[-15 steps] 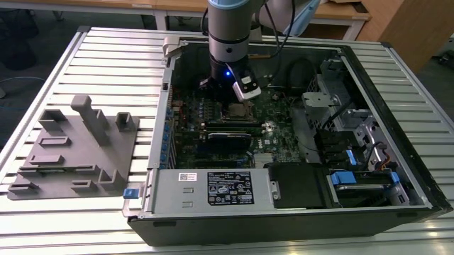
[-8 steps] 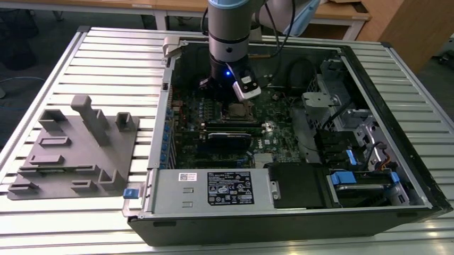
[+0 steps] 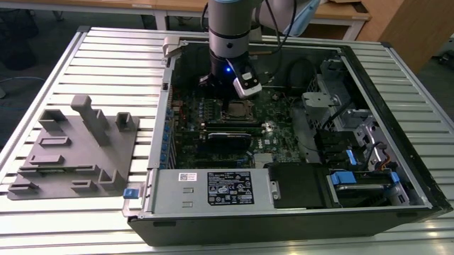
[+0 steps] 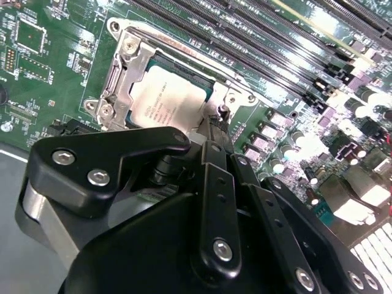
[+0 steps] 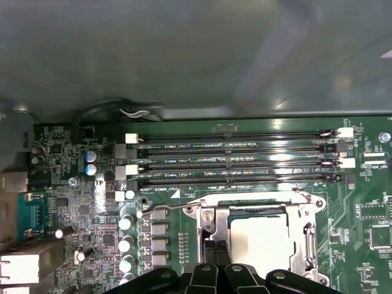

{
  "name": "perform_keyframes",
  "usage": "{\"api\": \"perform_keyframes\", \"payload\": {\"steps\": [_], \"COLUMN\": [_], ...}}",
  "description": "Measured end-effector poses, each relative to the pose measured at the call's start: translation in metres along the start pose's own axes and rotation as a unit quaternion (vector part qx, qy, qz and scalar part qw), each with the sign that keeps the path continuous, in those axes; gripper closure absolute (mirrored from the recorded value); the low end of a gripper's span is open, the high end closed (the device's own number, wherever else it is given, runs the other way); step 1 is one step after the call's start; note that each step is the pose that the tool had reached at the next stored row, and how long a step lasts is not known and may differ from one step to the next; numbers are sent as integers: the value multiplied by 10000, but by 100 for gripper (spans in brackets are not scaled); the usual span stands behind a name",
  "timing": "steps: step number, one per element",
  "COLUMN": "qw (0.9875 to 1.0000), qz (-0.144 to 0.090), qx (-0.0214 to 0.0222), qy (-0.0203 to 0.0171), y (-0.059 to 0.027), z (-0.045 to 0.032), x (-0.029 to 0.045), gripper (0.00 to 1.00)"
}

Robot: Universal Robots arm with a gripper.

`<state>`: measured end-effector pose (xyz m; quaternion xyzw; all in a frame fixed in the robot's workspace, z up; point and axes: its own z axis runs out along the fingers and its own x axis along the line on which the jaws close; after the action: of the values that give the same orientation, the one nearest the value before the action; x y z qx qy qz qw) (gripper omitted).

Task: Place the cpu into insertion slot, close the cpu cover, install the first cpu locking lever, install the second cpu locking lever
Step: 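Close the cpu cover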

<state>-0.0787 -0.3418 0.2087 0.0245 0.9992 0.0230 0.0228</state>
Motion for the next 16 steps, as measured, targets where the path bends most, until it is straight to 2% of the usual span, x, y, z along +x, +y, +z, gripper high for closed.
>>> {"api": "perform_keyframes", "payload": {"steps": [4, 7, 16], "qw": [10000, 10000, 10000], "qz": [0, 0, -1], "qx": [0, 0, 1], "qy": [0, 0, 0], "y": [4, 6, 7], "z": [-86, -123, -130], "x": [-4, -5, -20], "gripper": [89, 89, 89]}}
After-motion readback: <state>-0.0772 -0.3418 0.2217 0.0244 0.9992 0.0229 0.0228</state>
